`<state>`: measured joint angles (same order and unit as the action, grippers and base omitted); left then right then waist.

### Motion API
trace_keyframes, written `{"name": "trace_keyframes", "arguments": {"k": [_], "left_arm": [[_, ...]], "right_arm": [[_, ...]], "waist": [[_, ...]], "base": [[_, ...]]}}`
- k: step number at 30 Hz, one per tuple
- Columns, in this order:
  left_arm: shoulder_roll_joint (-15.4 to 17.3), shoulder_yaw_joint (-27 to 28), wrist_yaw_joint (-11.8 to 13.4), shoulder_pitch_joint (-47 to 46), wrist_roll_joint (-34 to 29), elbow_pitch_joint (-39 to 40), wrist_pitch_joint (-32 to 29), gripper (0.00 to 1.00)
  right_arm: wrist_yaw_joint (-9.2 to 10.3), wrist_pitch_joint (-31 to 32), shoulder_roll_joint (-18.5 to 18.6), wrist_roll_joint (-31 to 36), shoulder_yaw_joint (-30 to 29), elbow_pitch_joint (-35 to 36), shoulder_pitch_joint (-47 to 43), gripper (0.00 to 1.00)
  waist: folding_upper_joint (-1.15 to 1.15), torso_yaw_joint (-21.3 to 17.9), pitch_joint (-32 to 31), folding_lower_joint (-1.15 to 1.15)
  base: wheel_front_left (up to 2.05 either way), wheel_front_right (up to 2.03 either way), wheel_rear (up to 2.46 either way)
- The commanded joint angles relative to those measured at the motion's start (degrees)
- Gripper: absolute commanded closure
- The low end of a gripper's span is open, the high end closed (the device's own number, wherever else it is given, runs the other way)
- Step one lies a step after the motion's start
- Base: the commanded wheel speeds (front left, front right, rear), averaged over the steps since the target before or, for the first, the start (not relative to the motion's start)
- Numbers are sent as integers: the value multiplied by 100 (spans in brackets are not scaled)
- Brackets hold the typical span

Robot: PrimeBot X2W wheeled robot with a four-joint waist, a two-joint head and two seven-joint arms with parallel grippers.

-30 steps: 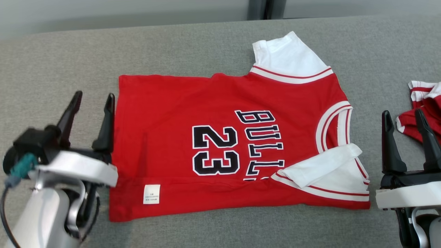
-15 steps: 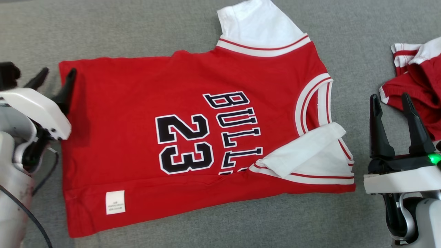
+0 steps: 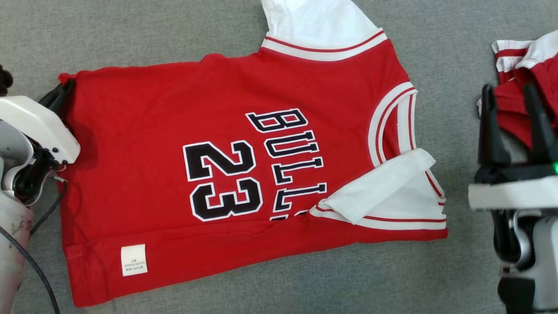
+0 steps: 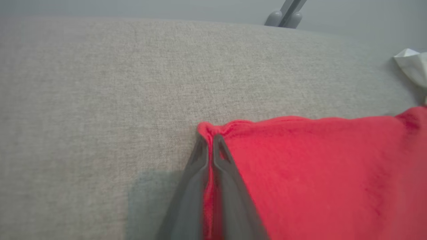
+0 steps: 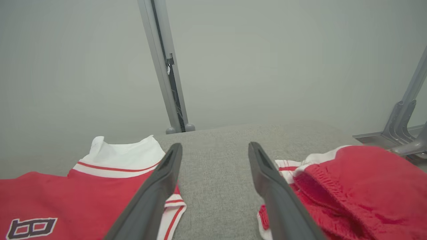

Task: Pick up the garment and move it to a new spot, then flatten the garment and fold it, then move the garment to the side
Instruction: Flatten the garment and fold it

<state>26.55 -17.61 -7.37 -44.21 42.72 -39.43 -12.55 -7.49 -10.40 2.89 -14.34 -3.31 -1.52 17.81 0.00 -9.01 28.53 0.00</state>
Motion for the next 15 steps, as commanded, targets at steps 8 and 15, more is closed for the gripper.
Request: {"name": "trace_keyframes", "arguments": {"k": [8, 15], "left_arm": [[-75, -525, -10, -273, 56, 83, 253, 100], [-347, -1021, -11, -772, 106, 183, 466, 100]], "right_arm": [[-1, 283, 532, -338, -43, -733, 1674, 0], [-1, 1036, 1149, -539, 581, -2365, 3417, 0]], "waist": [[0, 391, 152, 0], [0, 1024, 475, 0]], "base": [[0, 0, 0], [0, 0, 0]]}}
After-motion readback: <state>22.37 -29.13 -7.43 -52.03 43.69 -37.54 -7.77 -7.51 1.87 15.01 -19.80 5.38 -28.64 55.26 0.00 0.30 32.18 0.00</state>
